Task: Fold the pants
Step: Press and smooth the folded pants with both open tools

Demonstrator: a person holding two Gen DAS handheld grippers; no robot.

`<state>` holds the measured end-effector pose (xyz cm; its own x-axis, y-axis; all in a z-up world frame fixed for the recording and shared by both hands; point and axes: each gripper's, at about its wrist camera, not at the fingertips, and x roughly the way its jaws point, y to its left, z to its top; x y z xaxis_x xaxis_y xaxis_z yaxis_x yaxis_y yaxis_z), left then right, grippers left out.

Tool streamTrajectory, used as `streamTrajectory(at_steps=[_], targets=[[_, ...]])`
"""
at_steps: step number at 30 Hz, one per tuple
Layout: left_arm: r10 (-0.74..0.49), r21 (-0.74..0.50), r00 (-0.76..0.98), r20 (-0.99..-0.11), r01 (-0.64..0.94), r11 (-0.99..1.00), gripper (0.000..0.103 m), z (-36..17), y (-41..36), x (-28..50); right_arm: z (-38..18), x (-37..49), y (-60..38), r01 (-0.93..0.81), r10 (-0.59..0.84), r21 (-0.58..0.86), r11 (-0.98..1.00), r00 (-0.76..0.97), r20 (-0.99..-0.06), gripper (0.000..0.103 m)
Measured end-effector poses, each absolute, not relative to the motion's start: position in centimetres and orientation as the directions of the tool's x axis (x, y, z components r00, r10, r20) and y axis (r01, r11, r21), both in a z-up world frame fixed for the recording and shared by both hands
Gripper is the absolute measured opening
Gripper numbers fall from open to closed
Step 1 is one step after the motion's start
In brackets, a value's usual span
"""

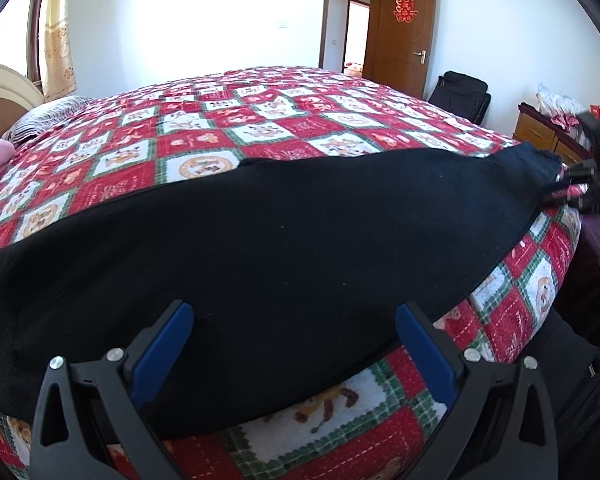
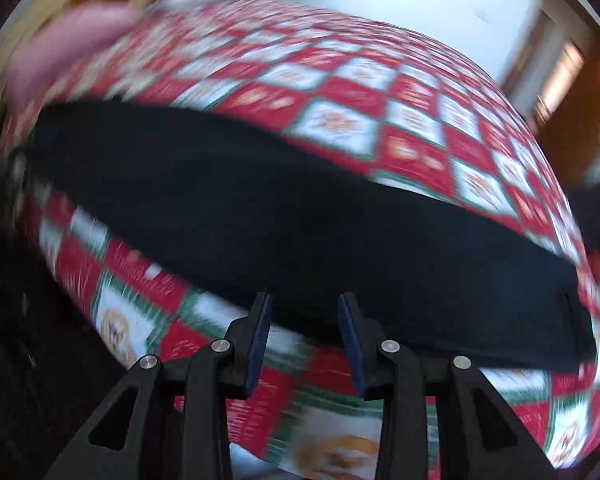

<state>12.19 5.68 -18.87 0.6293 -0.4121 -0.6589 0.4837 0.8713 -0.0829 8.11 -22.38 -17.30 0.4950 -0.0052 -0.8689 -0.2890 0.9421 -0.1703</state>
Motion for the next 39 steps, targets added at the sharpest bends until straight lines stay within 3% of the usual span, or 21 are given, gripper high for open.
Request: streamTrajectory(at_steps=[5, 10, 12, 16, 18, 20, 22, 39], targets=[[-0.415, -0.088, 0.629, -0.657, 0.483, 0.871, 0.103, -19.0, 5.8, 12.3, -19.2, 7.9, -19.3, -0.386, -0.100, -0.336, 0.859, 0.517, -0.850, 0.036], [-0.421, -0.096, 0.628, -0.654, 0.483, 0.870, 0.103, -19.0, 6.0, 12.3, -19.3, 8.4, -19.1, -0.410, -0.095, -0.344, 0.845, 0.517, -0.851, 0.035], [-0.420, -0.093, 0.628, -0.655, 0.484, 0.870, 0.103, -19.0, 6.0, 12.3, -19.2, 8.7, -18.9, -0.414, -0.080, -0.331, 0.848, 0.517, -0.852, 0.028], [-0.419, -0.092, 0.628, -0.656, 0.484, 0.870, 0.103, -19.0, 5.9, 12.3, -19.7, 9.0, -18.0, -0.423, -0.096, -0.361, 0.831, 0.531, -0.842, 0.027], [-0.419, -0.091, 0.627, -0.656, 0.486, 0.869, 0.103, -19.0, 6.0, 12.3, -19.9, 9.1, -17.7, -0.427, -0.094, -0.365, 0.827, 0.536, -0.839, 0.021], [-0.422, -0.095, 0.626, -0.656, 0.486, 0.869, 0.103, -19.0, 6.0, 12.3, -19.8, 8.9, -17.3, -0.436, -0.073, -0.350, 0.829, 0.536, -0.841, 0.008], [-0.425, -0.099, 0.624, -0.655, 0.488, 0.867, 0.103, -19.0, 6.1, 12.4, -19.6, 8.6, -17.2, -0.435, -0.075, -0.357, 0.827, 0.543, -0.836, 0.003], [-0.413, -0.092, 0.639, -0.649, 0.473, 0.876, 0.103, -17.9, 7.3, 12.7, -19.0, 7.1, -17.6, -0.433, -0.052, -0.307, 0.848, 0.508, -0.860, 0.005]])
